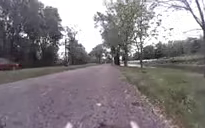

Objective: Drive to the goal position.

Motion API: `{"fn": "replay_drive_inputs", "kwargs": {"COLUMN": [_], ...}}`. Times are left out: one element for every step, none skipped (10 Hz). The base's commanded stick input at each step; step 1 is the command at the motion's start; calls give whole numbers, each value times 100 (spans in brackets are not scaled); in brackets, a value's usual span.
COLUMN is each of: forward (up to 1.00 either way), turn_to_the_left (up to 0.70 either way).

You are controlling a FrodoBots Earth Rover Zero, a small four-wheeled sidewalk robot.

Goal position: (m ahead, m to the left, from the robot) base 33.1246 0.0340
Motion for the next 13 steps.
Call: {"fn": "replay_drive_inputs", "kwargs": {"forward": [70,70,70,70,70,70,70,70,70,70,70,70,70], "turn_to_the_left": [0,0,0,0,0,0,0,0,0,0,0,0,0]}}
